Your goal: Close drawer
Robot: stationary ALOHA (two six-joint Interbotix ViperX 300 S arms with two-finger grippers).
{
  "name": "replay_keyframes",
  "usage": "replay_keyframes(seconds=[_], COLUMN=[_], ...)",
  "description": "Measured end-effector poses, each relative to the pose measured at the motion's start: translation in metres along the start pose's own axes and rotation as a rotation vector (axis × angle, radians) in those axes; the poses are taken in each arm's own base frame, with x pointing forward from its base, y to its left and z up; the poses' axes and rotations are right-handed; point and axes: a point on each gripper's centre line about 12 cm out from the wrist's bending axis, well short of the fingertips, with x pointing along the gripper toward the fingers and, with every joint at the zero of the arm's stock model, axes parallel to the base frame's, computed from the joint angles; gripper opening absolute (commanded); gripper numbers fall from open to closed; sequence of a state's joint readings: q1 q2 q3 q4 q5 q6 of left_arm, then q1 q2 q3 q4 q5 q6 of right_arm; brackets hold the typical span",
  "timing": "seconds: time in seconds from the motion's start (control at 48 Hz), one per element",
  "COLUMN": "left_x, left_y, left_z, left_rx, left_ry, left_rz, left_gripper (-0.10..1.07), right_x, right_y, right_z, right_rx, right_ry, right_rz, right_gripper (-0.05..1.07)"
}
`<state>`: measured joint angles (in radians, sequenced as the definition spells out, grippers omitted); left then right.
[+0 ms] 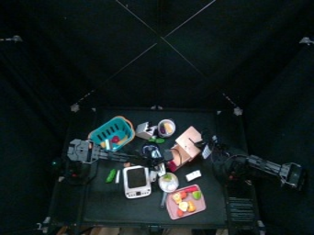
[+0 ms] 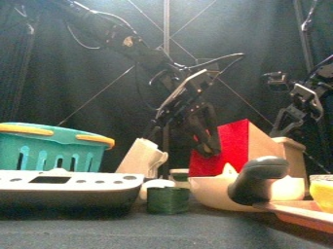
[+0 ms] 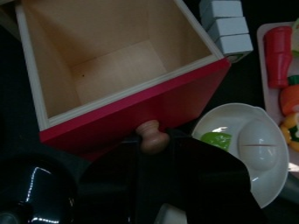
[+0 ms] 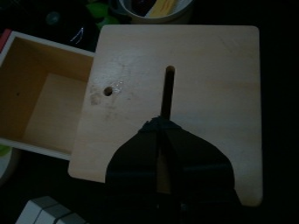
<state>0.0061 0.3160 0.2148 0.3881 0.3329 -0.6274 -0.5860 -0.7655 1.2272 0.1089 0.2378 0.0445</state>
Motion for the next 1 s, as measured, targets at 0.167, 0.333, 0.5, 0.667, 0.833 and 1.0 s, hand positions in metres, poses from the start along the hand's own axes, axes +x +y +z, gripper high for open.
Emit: replay_keyframes(seconds=[0.167,0.333,0.5,0.667,0.833,1.0], left_x=[0.0012,0.0018,0.0018,0.0024,0.0025,0.0031], left_y=[0.0043,0.0043,0.0044,0.0041,0.0043,0.0059], left_z=[0.0003,0.0012,0.0010,0.0010,0.0006,-0.0006], left_rx=[-0.005,-0.006,-0.005,-0.005,-0.002,-0.005], left_ry=[0.000,-0.009,-0.019,-0.021,-0.021,-0.020], left_rz=[0.005,0.000,-0.008,-0.010,-0.010,-0.008], left_gripper=[0.47,0.47,0.47,0.47,0.47,0.47], right_x=[0.0001,0.0004,0.0004,0.0002,0.0002,-0.0002], right_y=[-0.0001,-0.0001,-0.0001,0.0002,0.0006,0.0052], right_z=[-0.0006,-0.0008,-0.0008,-0.0013,-0.0013,0.0003], right_rx=[0.000,0.000,0.000,0.004,0.004,0.005], right_ry=[0.002,0.003,0.003,0.003,0.004,0.002], right_rz=[0.000,0.000,0.000,0.002,0.003,0.022], right_gripper=[0.04,0.04,0.04,0.04,0.04,0.04])
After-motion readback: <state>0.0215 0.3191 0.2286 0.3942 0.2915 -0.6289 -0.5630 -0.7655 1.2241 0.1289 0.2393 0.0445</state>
